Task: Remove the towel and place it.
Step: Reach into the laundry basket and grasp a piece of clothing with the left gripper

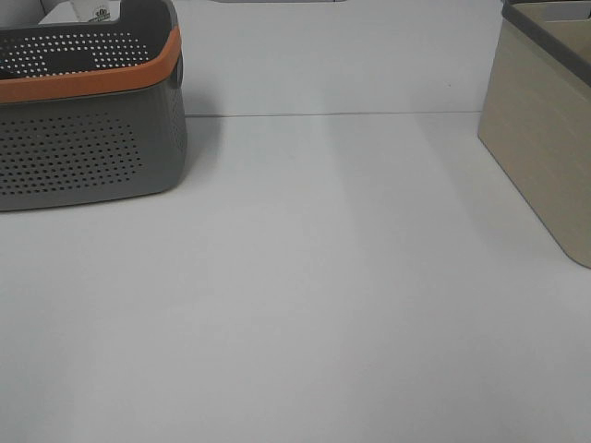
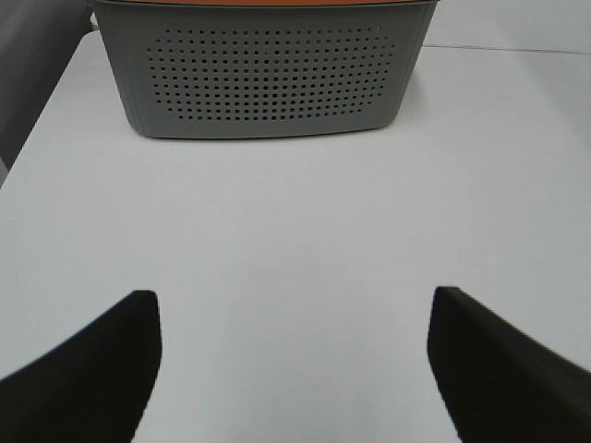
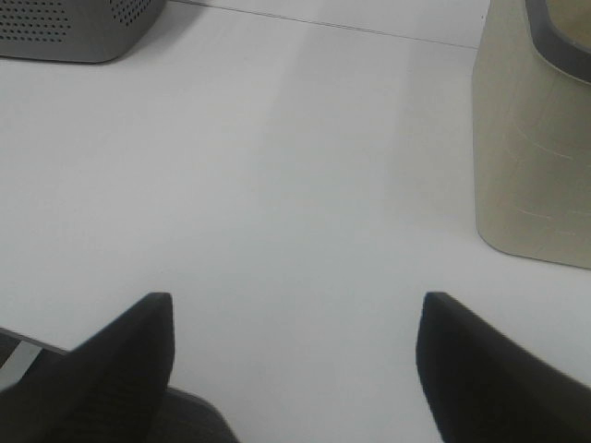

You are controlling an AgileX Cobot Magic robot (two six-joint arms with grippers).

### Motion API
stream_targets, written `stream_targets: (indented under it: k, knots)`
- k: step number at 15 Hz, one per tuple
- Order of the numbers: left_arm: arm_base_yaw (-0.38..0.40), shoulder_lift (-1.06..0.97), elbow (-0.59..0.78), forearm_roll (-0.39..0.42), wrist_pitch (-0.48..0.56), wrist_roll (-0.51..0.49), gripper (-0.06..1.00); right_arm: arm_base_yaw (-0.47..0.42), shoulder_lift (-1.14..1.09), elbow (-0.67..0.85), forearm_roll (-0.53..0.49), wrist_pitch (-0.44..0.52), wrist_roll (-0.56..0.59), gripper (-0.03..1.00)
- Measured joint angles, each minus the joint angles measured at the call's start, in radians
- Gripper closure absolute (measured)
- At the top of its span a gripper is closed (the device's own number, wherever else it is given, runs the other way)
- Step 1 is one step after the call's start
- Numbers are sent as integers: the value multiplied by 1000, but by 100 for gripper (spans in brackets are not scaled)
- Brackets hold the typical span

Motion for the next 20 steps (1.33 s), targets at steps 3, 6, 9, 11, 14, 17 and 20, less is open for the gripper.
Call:
stream_targets:
  k: [3,6,9,11,14,17,20]
  knots:
    - [0,0,0,0,0,0,20,0,0,0,0,0,0,24]
    - [0,0,0,0,0,0,20,0,0,0,0,0,0,24]
    - [0,1,-32,0,0,0,20,0,0,0,0,0,0,24]
    - [0,56,-77,0,-3,0,20,0,0,0,0,0,0,24]
    - [0,131,-119,4,-11,0,20,0,0,0,0,0,0,24]
    - [0,234,-173,32,-29,0,20,0,0,0,0,0,0,24]
    - [0,351,-226,46,-44,0,20,0,0,0,0,0,0,24]
